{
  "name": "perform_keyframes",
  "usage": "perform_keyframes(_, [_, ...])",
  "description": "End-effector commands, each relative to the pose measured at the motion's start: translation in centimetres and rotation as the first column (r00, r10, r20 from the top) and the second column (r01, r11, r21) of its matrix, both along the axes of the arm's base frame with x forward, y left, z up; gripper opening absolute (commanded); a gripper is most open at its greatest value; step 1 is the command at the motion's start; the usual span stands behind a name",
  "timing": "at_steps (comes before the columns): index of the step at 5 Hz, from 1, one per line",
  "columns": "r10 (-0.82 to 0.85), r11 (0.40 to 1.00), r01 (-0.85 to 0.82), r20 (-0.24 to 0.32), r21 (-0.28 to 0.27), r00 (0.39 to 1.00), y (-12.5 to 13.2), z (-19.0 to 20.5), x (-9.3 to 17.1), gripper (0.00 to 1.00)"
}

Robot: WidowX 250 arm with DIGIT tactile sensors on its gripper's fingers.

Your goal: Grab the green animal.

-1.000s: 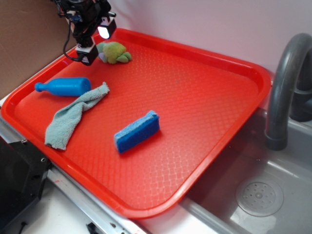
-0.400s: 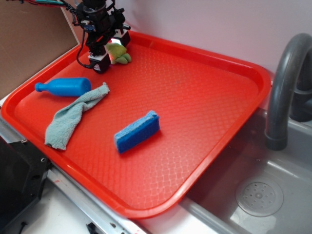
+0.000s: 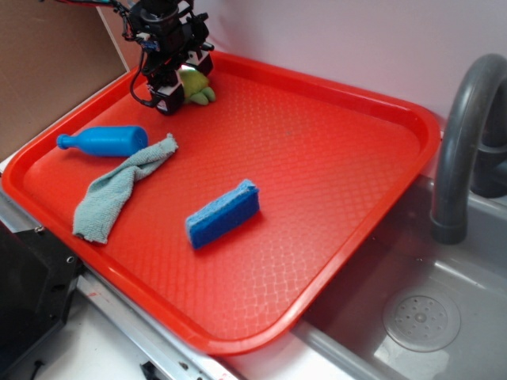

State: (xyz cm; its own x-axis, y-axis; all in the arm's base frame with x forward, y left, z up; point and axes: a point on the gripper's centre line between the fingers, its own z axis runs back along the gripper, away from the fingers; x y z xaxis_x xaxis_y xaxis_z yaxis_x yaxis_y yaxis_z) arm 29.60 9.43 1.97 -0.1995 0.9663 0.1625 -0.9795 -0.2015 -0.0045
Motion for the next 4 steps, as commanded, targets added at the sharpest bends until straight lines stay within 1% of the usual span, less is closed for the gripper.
perform_keyframes(1, [-0.473,0.878,0.479,0.147,-0.003,0.869,-2.6,10.6,-2.6,0.0])
perform_keyframes(2, [-0.66,0.729,0.681,0.198,-0.066,0.725,-4.4,12.6,-3.4,0.0])
perform_keyframes(3, [-0.795,0.569,0.818,0.195,-0.087,0.574,-6.3,14.0,-4.5,0.0])
perform_keyframes(4, [-0.879,0.445,0.895,0.172,-0.034,0.444,-8.2,15.6,-6.6,0.0])
